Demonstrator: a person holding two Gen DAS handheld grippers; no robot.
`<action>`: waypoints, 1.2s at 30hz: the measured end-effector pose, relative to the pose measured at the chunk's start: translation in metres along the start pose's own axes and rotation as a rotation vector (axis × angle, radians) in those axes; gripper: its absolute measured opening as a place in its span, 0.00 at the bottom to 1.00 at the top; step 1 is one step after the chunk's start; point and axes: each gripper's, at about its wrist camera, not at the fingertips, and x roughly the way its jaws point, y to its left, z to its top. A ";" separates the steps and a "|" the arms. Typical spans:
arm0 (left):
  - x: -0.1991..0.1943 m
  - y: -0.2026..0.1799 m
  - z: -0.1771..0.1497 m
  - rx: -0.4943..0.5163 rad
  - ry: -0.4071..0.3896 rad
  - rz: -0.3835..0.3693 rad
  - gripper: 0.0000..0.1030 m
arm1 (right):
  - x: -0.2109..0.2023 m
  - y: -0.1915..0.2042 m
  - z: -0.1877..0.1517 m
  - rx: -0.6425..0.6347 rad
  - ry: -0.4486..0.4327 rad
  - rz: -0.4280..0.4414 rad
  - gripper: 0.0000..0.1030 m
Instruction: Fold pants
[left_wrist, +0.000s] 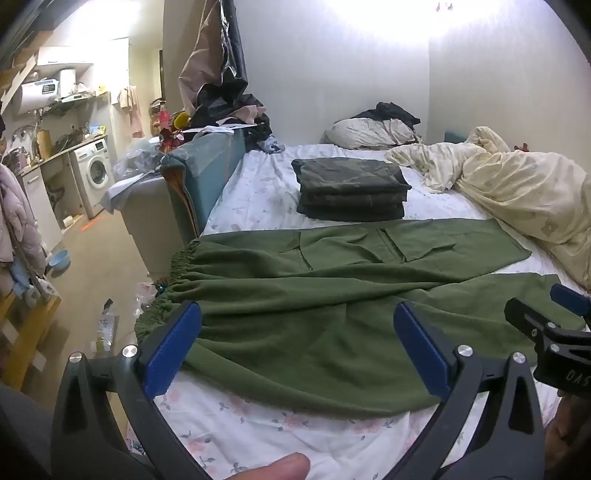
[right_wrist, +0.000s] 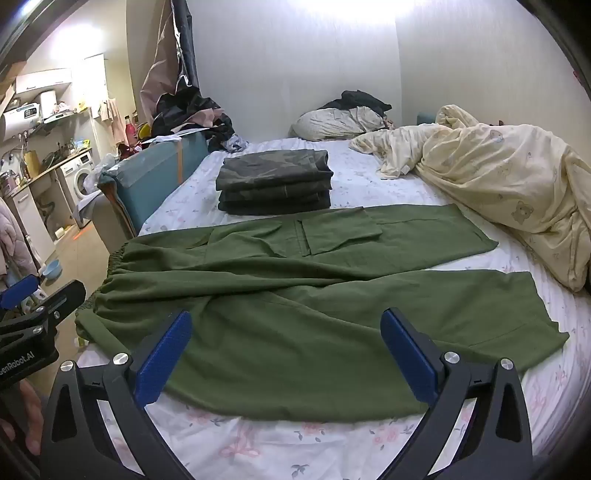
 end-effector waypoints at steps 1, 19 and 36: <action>0.000 0.000 0.000 0.002 -0.001 -0.001 0.99 | 0.000 0.000 0.000 0.000 -0.001 0.001 1.00; 0.000 -0.002 0.000 0.013 -0.016 0.014 0.99 | 0.000 0.000 0.000 -0.005 0.001 -0.003 1.00; -0.001 -0.001 0.000 0.011 -0.011 0.012 0.99 | 0.002 0.001 -0.001 -0.005 0.005 -0.002 1.00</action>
